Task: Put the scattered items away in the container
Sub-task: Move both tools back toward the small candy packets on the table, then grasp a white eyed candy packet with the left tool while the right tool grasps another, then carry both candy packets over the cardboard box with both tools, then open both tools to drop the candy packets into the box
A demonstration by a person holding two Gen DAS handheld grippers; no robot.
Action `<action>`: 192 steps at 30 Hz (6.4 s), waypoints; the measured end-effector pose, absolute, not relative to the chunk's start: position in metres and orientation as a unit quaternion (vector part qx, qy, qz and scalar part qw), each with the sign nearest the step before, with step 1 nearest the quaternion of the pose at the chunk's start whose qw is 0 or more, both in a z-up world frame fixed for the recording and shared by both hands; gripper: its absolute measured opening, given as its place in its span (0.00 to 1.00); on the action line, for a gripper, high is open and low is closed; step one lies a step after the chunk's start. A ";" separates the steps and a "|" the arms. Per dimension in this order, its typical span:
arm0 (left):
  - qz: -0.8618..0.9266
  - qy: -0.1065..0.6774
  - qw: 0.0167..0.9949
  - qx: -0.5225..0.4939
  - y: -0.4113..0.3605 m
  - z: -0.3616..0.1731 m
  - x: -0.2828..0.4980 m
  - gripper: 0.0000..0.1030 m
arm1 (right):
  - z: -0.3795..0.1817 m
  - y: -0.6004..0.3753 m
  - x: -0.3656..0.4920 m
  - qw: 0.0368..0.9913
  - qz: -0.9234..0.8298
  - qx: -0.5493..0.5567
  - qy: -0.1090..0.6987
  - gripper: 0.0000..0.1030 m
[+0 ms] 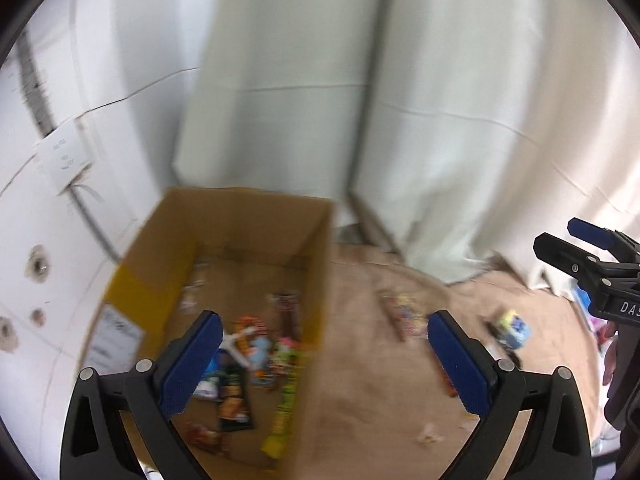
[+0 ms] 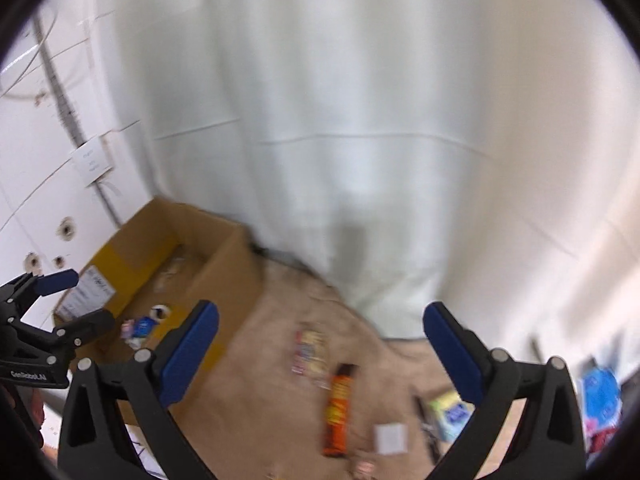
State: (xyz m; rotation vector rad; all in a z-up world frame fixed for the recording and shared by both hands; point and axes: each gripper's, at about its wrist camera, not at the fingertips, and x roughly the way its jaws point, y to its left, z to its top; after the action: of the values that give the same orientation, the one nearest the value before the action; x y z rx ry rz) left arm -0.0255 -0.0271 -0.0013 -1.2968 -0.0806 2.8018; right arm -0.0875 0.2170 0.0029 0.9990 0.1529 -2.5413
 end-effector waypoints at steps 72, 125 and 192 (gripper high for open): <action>0.842 0.088 0.197 -0.494 0.116 -0.241 0.043 0.29 | -0.227 0.281 -0.010 0.166 -0.798 0.578 0.035 0.94; 0.864 0.025 0.161 -0.476 0.080 -0.177 0.017 0.26 | -0.164 0.276 -0.017 0.209 -0.836 0.507 -0.017 0.23; 0.896 -0.097 -0.099 -0.421 -0.179 -0.084 -0.031 1.00 | -0.023 -0.007 -0.097 0.393 -0.840 0.363 0.097 0.82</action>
State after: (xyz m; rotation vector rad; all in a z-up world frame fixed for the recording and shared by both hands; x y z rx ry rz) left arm -0.0311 -0.1786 -0.0843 -1.4124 -0.3266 3.0084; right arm -0.0974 -0.0075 -0.0232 0.9207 0.2465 -2.1311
